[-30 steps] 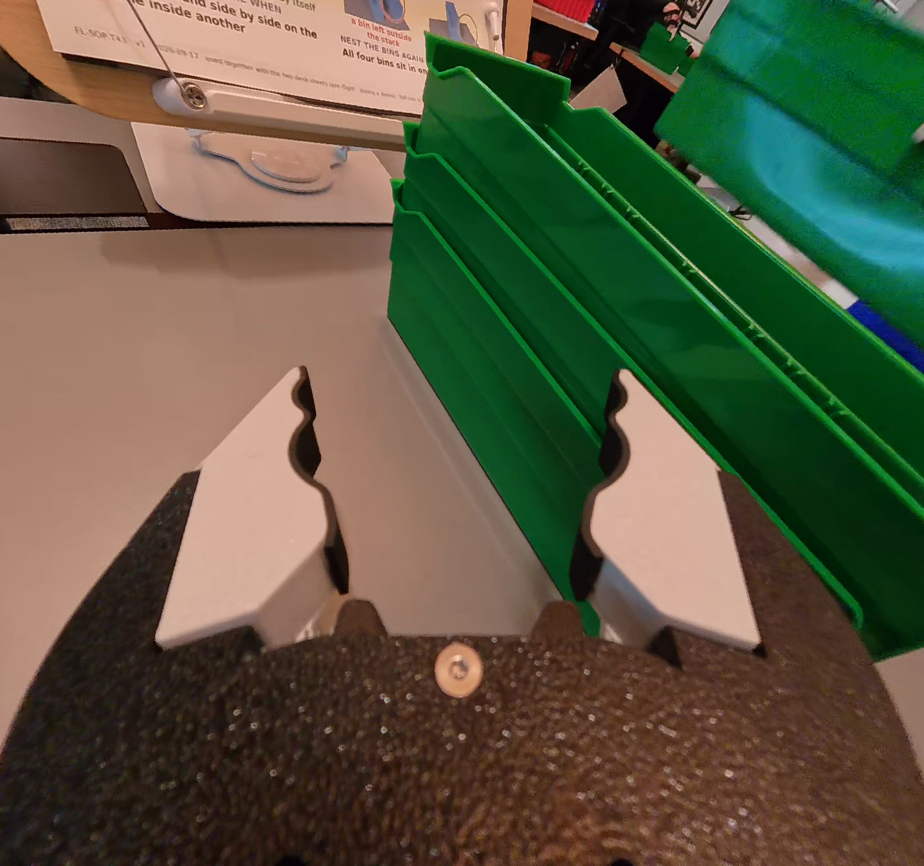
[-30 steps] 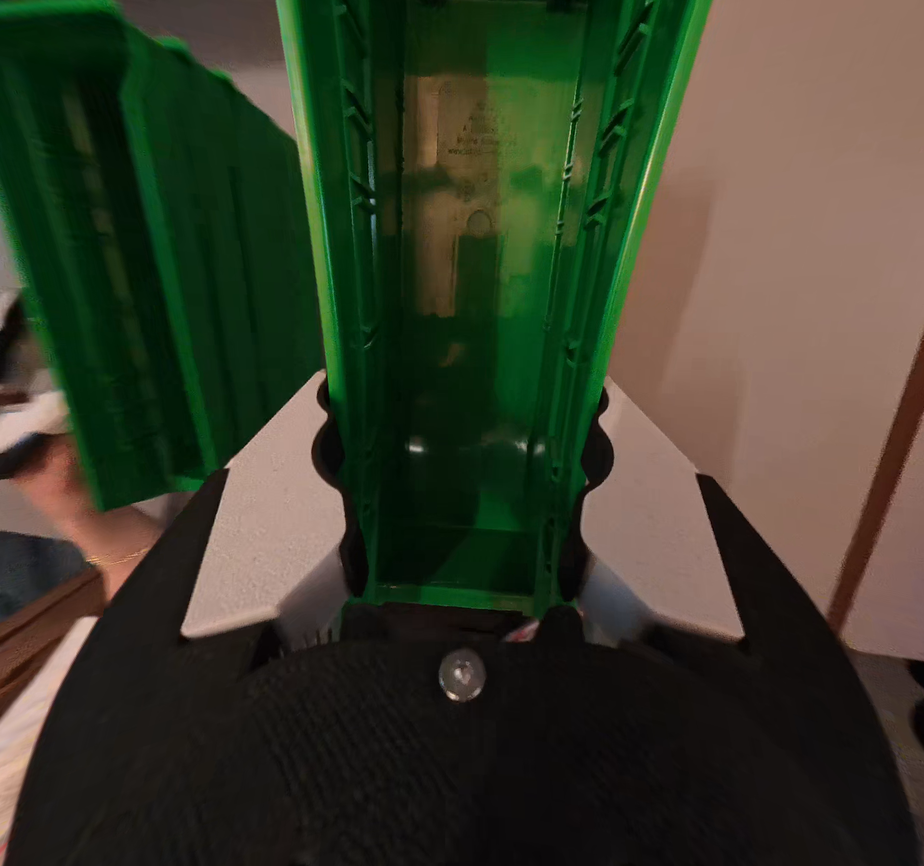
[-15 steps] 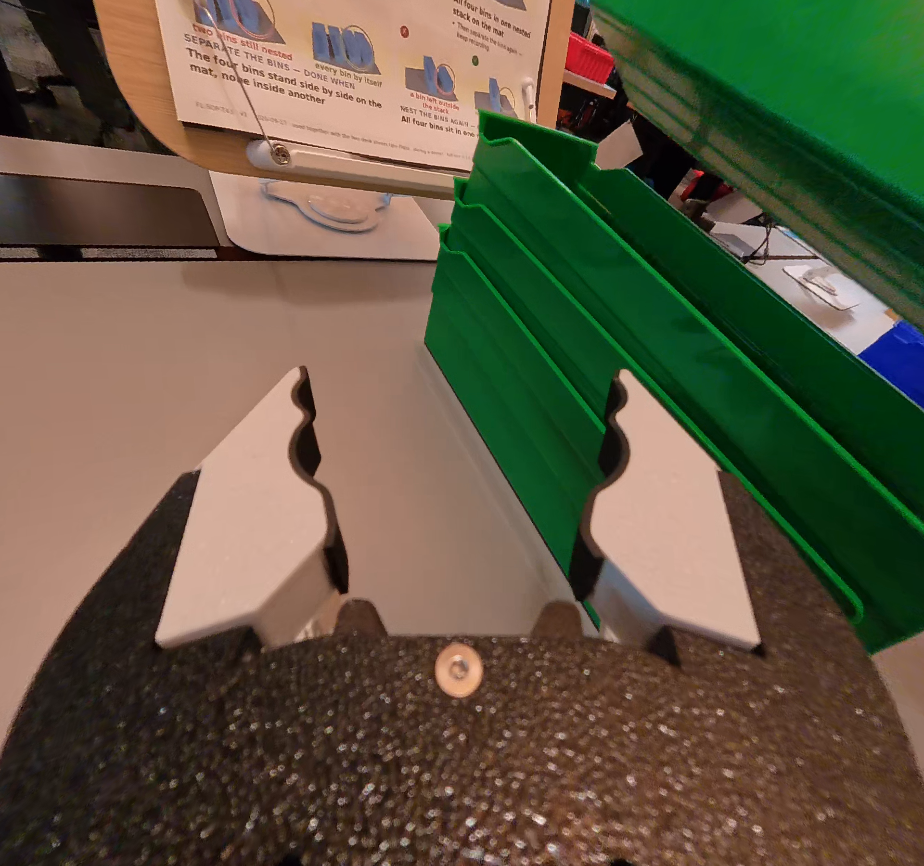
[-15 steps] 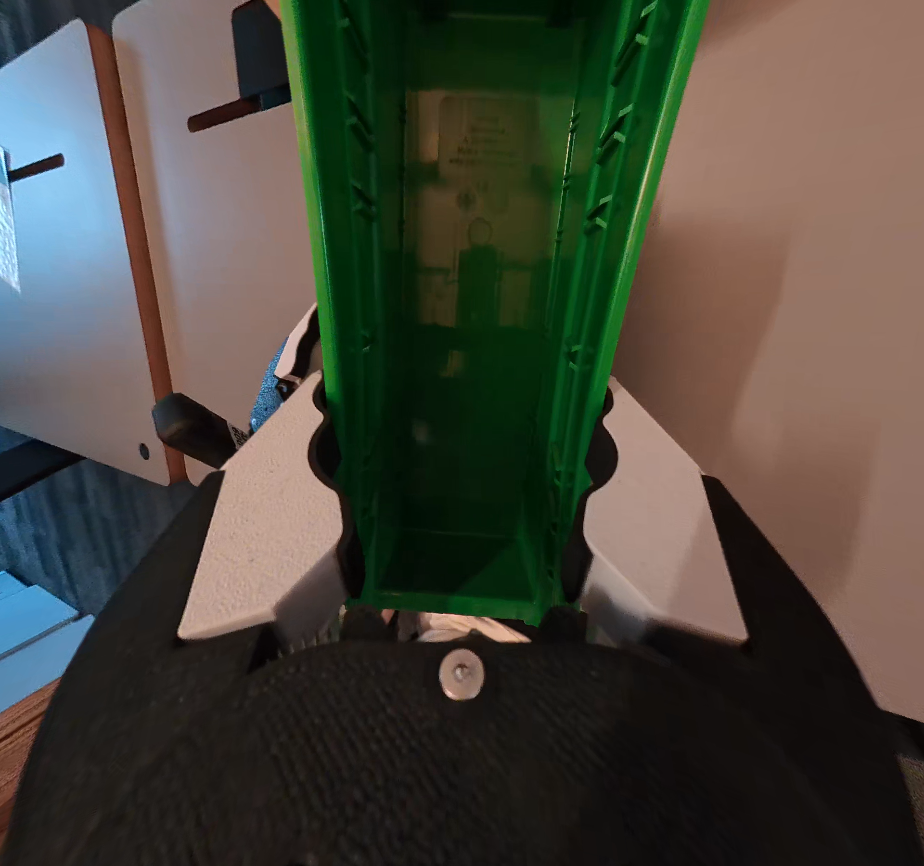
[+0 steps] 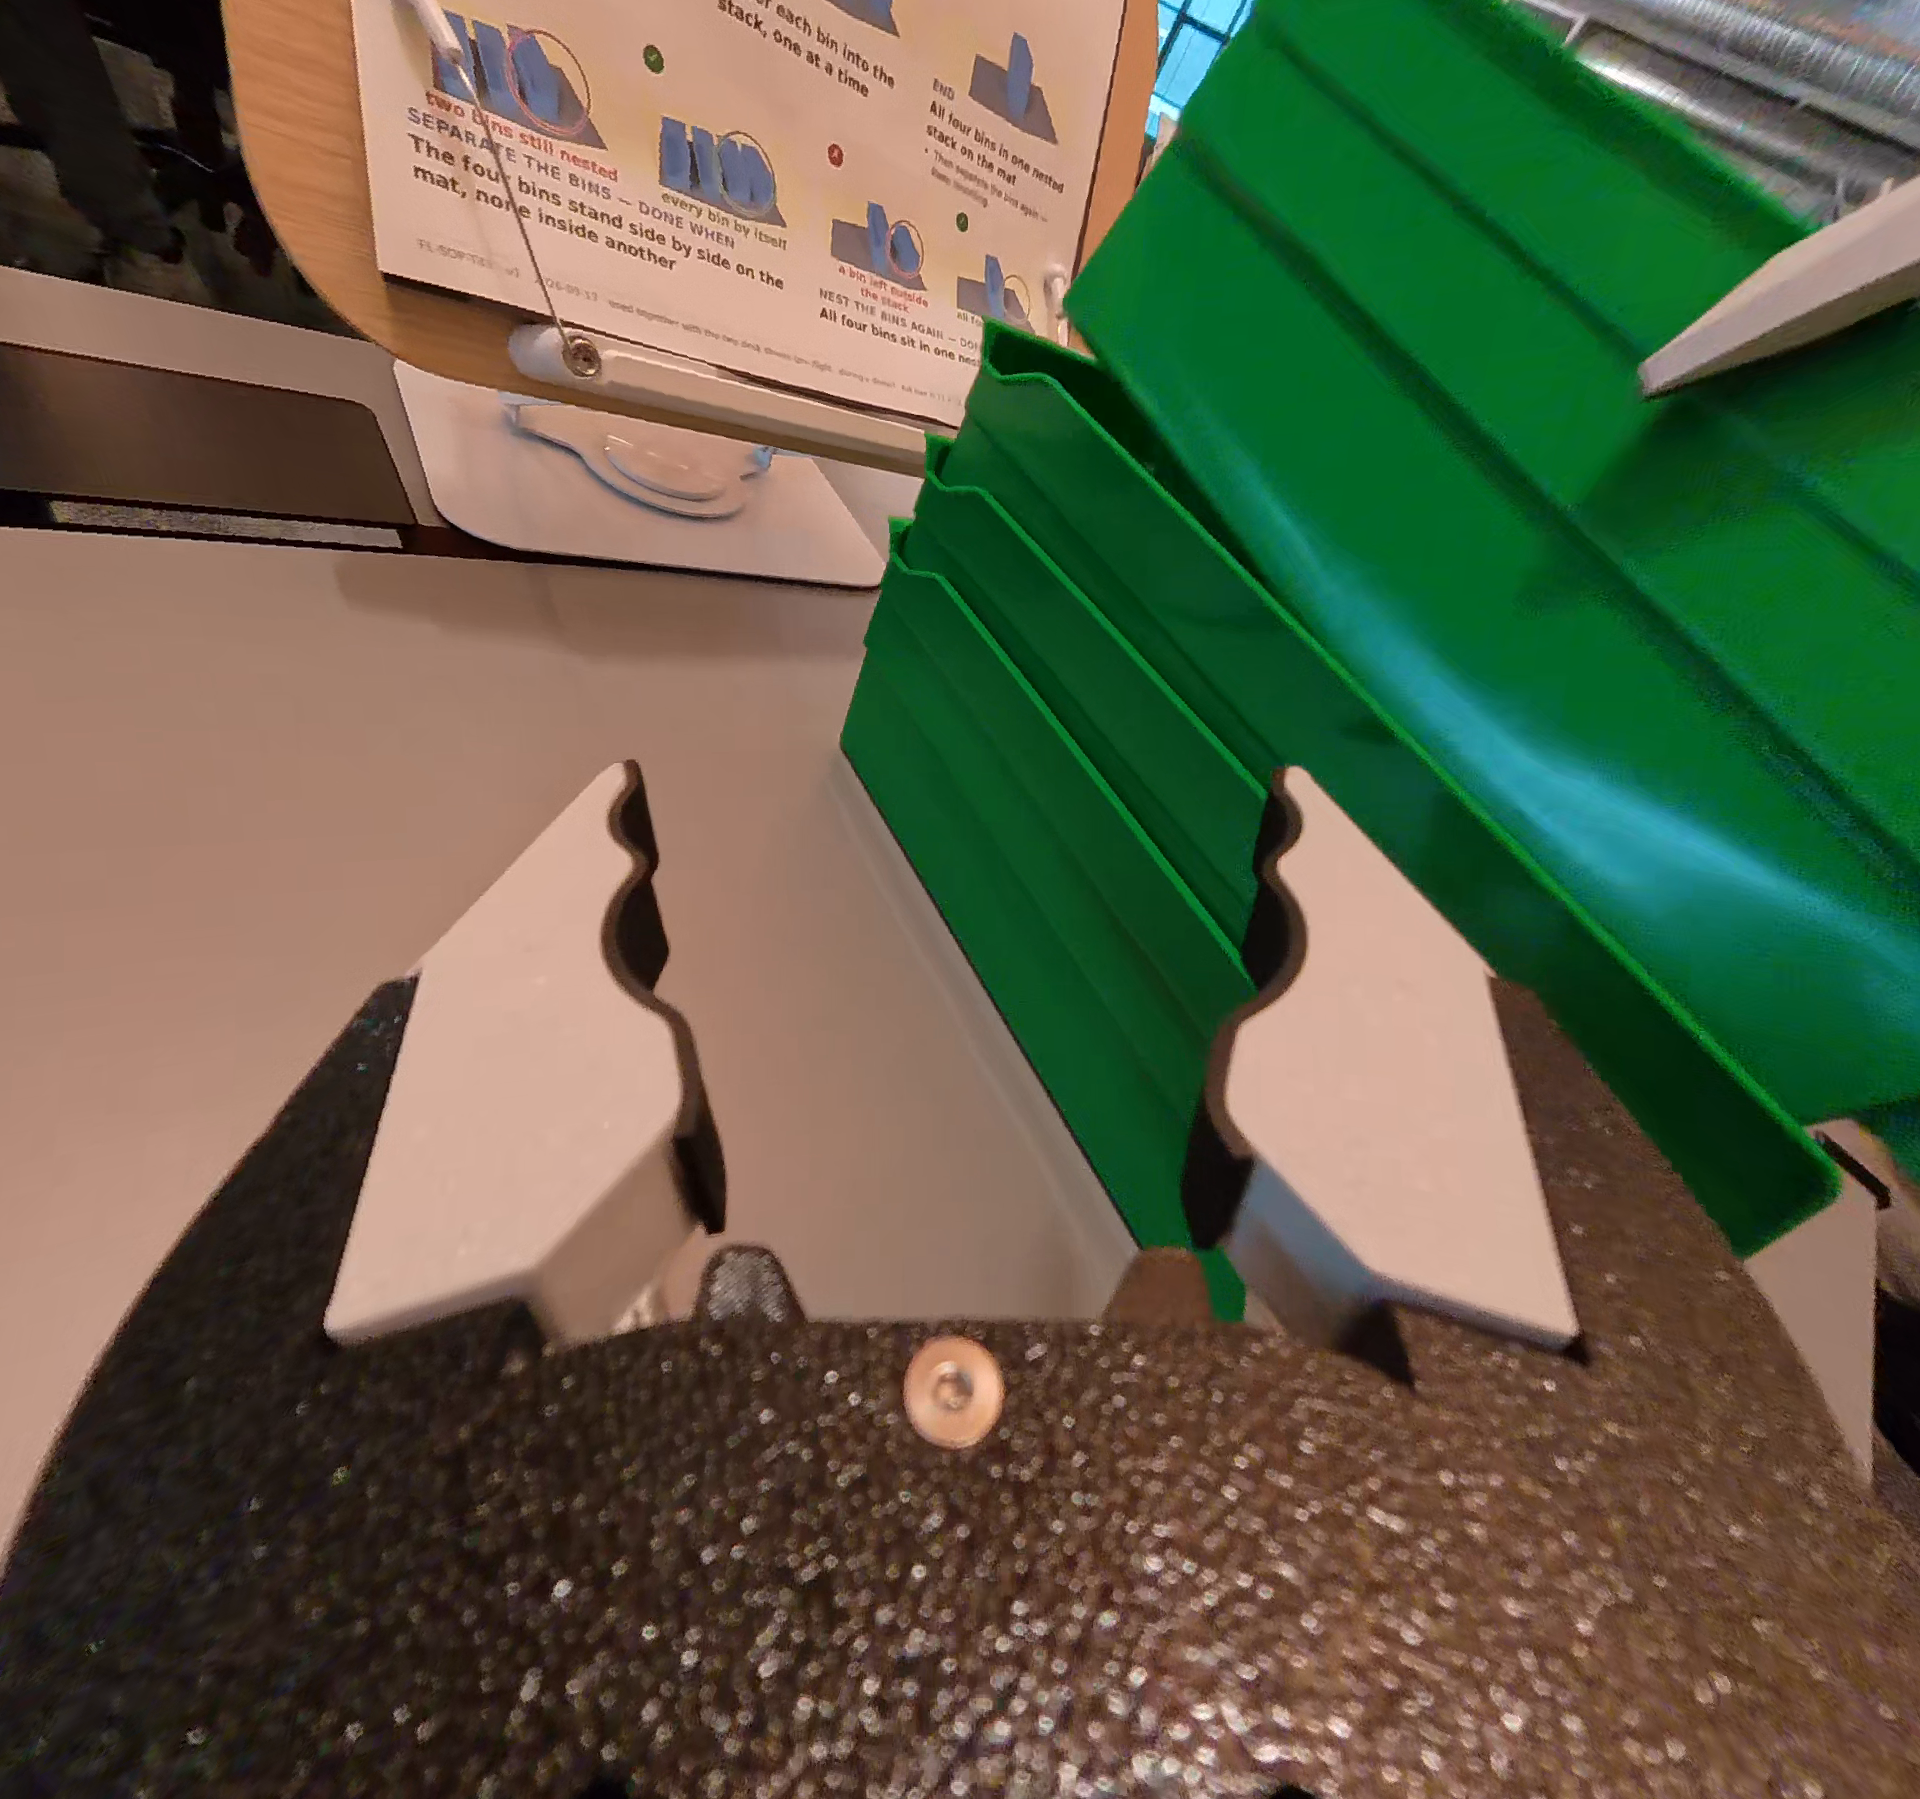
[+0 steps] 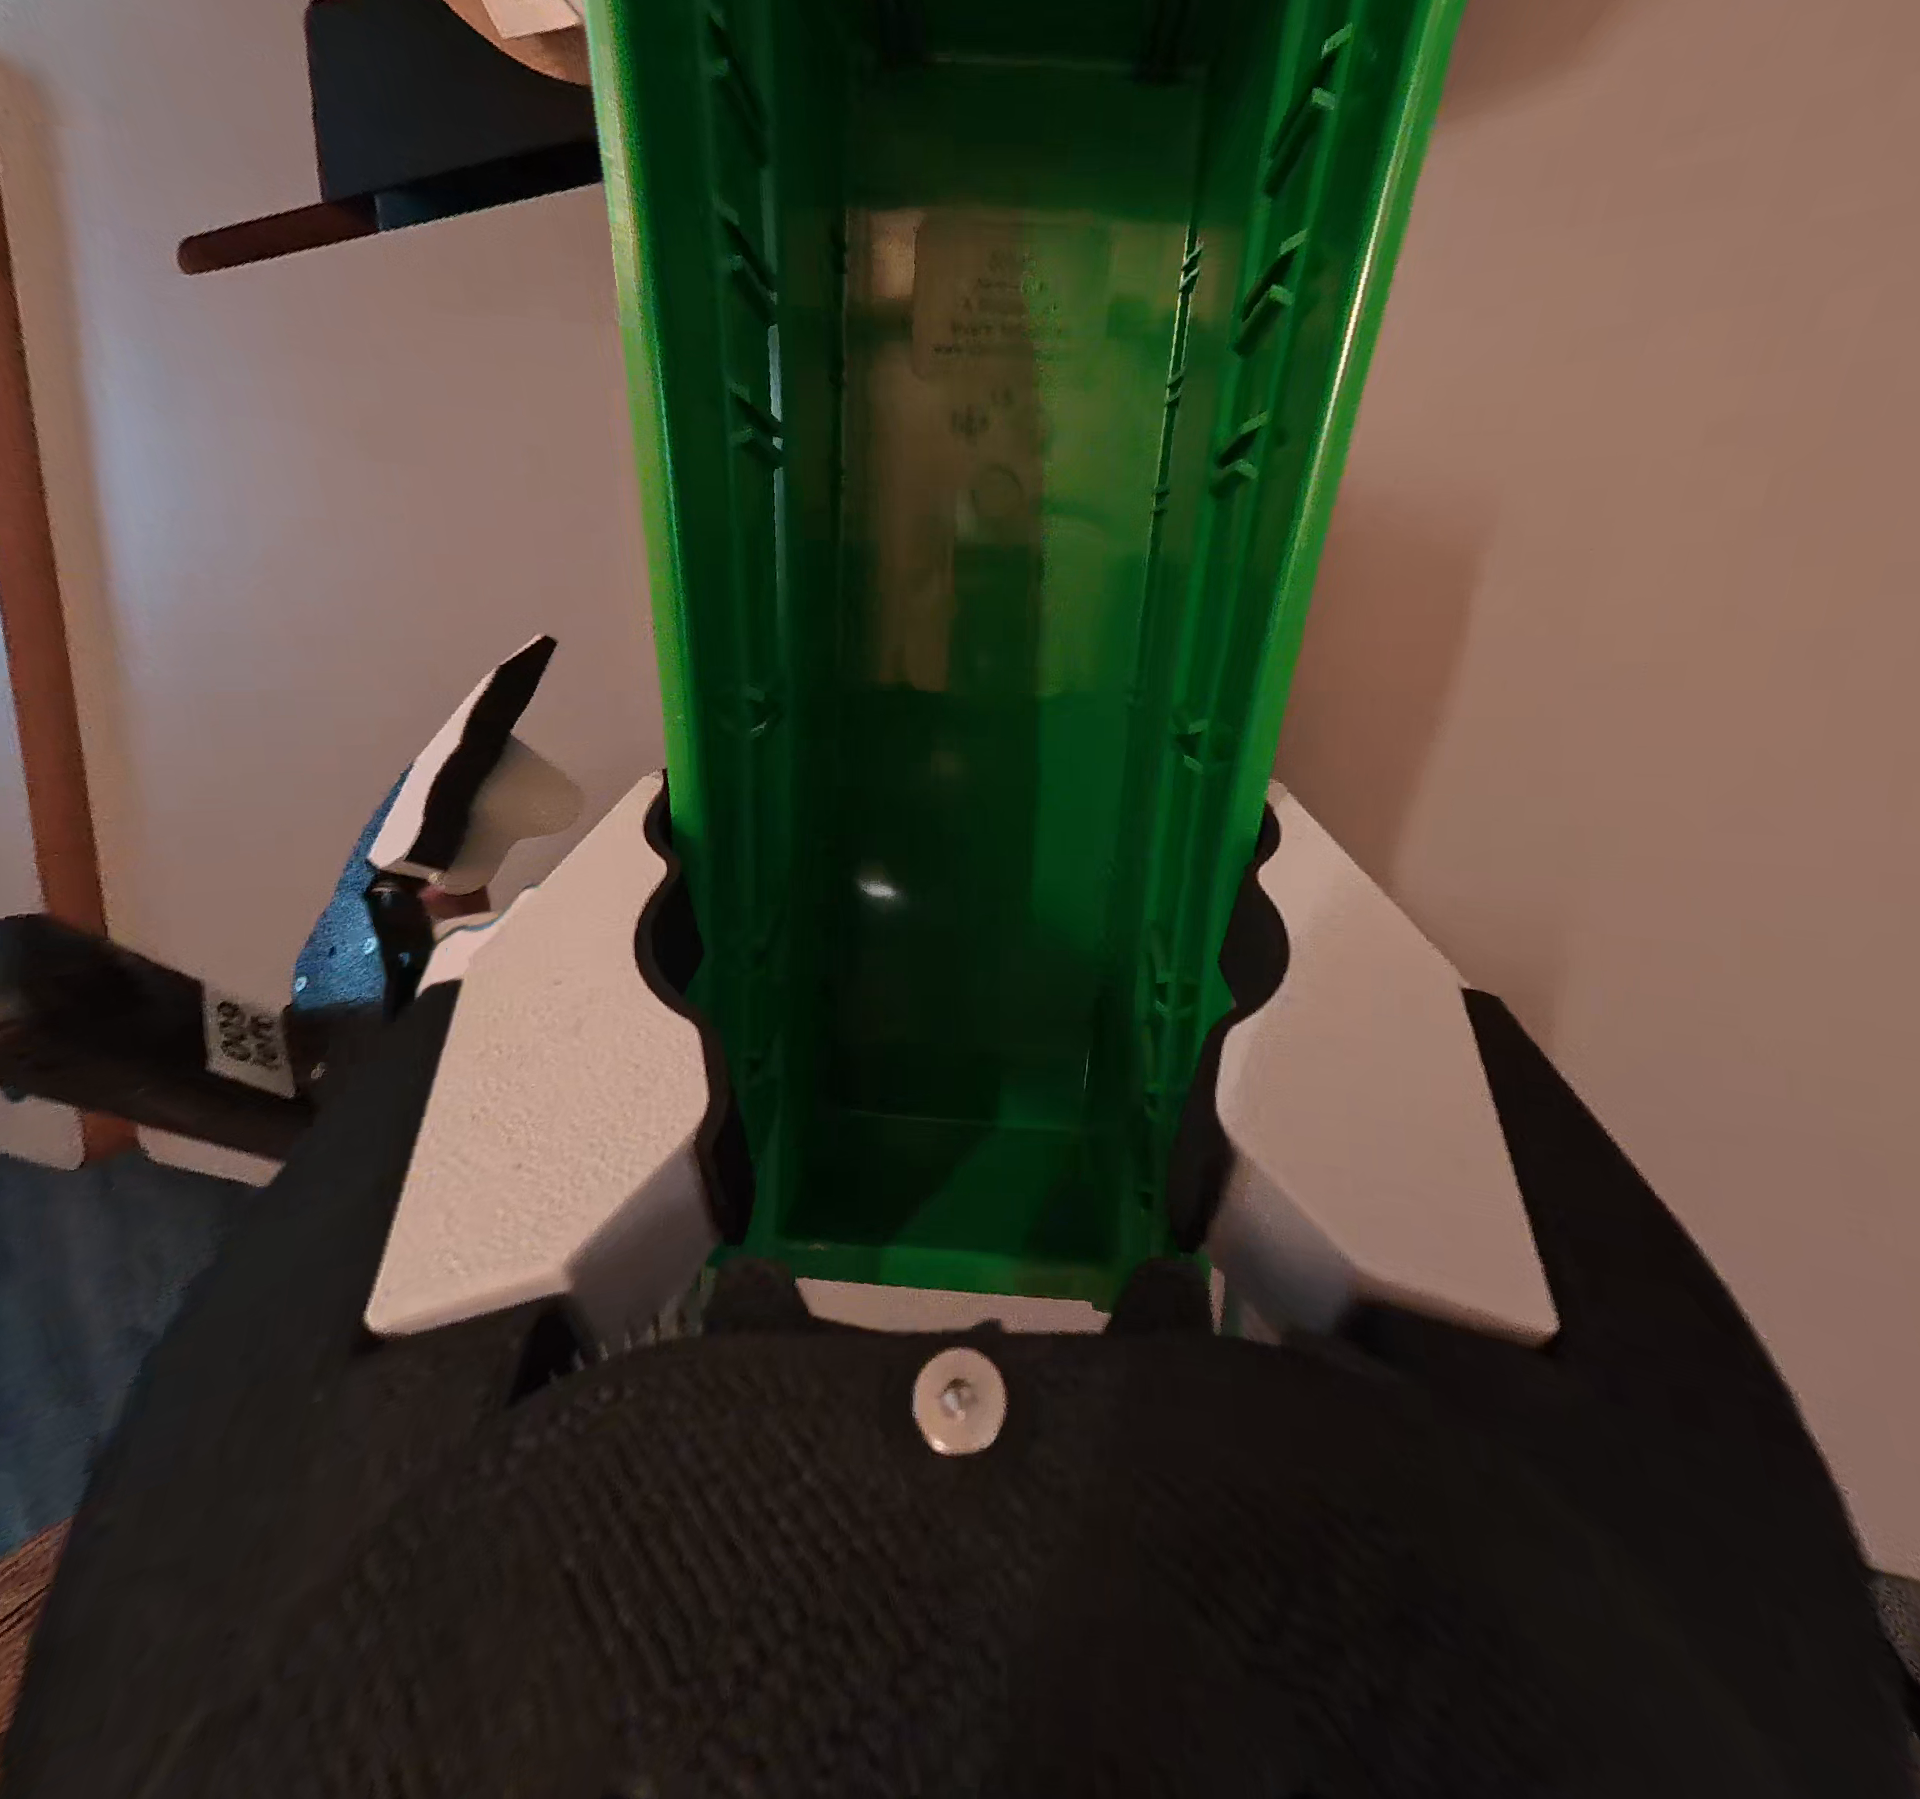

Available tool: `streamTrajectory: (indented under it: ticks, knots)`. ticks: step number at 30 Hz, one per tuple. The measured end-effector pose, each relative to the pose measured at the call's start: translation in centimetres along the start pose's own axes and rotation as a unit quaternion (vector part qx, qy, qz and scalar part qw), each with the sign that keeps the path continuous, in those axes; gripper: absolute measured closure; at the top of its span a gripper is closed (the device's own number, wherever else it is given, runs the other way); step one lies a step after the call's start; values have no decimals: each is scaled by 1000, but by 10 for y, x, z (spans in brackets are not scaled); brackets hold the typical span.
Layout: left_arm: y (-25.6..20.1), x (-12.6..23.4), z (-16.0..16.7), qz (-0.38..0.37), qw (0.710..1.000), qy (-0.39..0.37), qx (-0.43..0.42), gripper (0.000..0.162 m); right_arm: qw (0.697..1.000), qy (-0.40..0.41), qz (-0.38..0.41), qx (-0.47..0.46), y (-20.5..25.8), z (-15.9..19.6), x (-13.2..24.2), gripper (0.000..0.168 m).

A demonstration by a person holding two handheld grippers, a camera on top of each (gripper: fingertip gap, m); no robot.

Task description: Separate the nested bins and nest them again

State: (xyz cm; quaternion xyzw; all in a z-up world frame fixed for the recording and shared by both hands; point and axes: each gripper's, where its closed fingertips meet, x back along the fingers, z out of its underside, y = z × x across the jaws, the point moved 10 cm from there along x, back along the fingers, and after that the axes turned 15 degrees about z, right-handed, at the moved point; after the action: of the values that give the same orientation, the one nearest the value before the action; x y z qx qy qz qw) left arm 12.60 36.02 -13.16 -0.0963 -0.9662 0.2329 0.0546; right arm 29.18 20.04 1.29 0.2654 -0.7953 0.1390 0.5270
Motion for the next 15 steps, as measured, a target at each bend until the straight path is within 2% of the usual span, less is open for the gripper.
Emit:
streamTrajectory:
  ticks: [9,11,15]
  knots:
    - [-4,-4,2,6,1000,13,-5,49,998,-51,30,23,14,7,-20,61]
    - [-3,-5,3,13,1000,16,3,49,996,-83,29,23,15,11,-23,57]
    - [-1,-4,3,9,1000,15,2,49,995,-96,19,18,10,18,-32,50]
